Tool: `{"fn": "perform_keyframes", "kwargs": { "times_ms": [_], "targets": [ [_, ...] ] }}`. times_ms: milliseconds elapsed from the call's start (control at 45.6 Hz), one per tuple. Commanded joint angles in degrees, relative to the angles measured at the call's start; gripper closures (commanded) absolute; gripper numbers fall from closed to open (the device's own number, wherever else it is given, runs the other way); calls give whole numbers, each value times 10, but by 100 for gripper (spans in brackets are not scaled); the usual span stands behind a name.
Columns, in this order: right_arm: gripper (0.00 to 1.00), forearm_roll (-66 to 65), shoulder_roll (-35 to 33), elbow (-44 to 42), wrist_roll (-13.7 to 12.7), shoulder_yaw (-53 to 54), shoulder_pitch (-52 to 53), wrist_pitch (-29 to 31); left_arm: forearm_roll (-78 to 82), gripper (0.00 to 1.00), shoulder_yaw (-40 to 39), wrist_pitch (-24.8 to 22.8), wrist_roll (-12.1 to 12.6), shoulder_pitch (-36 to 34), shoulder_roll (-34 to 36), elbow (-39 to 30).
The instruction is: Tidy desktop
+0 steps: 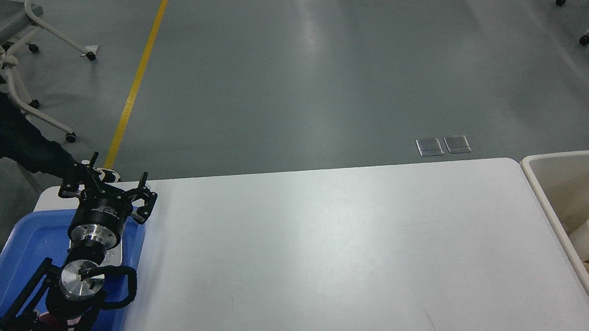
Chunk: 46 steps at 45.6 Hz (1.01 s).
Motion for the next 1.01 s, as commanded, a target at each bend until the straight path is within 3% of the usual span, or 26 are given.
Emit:
{"fn": "perform_keyframes", "kwargs": {
  "times_ms": [0, 263, 483, 636, 834, 987],
  "targets": [
    [0, 10, 39, -82, -4, 0, -16, -19, 4, 4, 2, 2, 0, -2, 2, 4],
    [0, 15, 94, -163, -3, -8, -18, -52, 7, 4, 32, 1, 2, -19, 6, 15],
    [0, 24, 160, -160, 4, 5, 49, -137, 7, 4, 51, 0, 8, -21, 16, 15],
    [0, 42, 188, -163, 4, 27, 50, -196, 7, 4, 52, -3, 8, -19, 60, 15],
    [0, 63, 229, -156, 2, 51, 122, -195, 6, 4, 51, -3, 1, -21, 73, 15],
    [0, 226, 295, -153, -3, 164, 127, -152, 3, 4, 49, 3, 1, -17, 58, 11]
  ]
}}
